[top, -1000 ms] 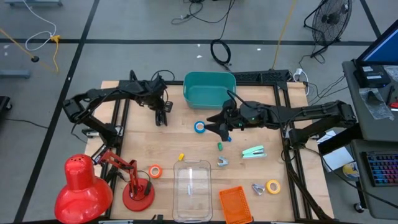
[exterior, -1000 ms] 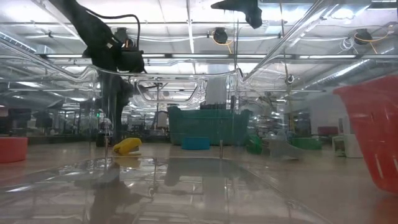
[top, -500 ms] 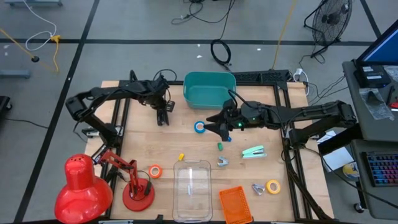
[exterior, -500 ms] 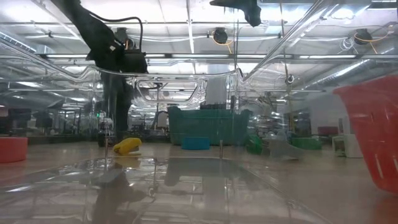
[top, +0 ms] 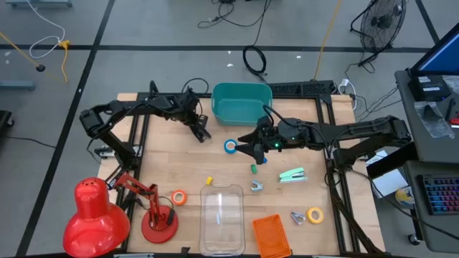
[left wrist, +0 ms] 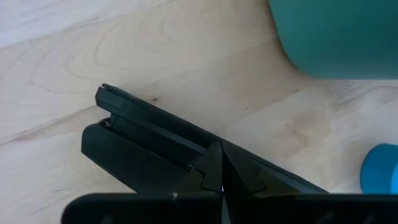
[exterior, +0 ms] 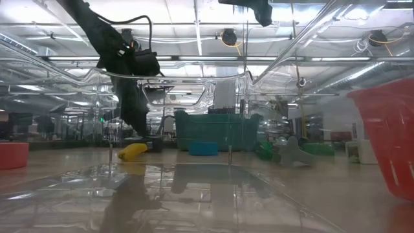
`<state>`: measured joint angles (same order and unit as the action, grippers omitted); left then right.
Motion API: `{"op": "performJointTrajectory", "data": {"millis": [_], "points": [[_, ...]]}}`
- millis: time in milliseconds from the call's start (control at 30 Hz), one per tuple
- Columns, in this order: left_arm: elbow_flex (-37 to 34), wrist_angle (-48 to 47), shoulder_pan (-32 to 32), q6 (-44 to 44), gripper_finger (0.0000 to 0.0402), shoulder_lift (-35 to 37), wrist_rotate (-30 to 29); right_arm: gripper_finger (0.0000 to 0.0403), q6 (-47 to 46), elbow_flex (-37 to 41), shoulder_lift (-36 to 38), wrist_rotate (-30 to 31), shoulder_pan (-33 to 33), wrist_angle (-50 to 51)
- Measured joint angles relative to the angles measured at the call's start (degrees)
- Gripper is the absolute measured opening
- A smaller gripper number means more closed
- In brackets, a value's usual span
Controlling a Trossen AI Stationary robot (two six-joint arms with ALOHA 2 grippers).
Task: Pick and place Stapler, Stapler remover, tape
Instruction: Put the black stapler into the green bin
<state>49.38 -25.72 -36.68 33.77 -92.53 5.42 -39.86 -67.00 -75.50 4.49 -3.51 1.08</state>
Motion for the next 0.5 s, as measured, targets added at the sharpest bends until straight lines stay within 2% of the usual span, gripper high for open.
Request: {"op": "performJointTrajectory", "data": {"millis": [133,333,500], "points": [[-0.43,0.86,0.01,-4.39,0.0001,4.04,-0.61,0.0238,-0.26,0.00,0.00,-0.01,0.00,0.00],[-0.16,1.47,0.78,-10.74,0.0001,15.20,-3.14,0.0238,-0.39,0.02,0.00,-0.02,0.00,0.02],[-0.17,-2.16,4.12,-25.76,0.0013,19.57,-4.80,0.0238,-0.13,0.02,0.00,-0.02,0.00,0.00]]}}
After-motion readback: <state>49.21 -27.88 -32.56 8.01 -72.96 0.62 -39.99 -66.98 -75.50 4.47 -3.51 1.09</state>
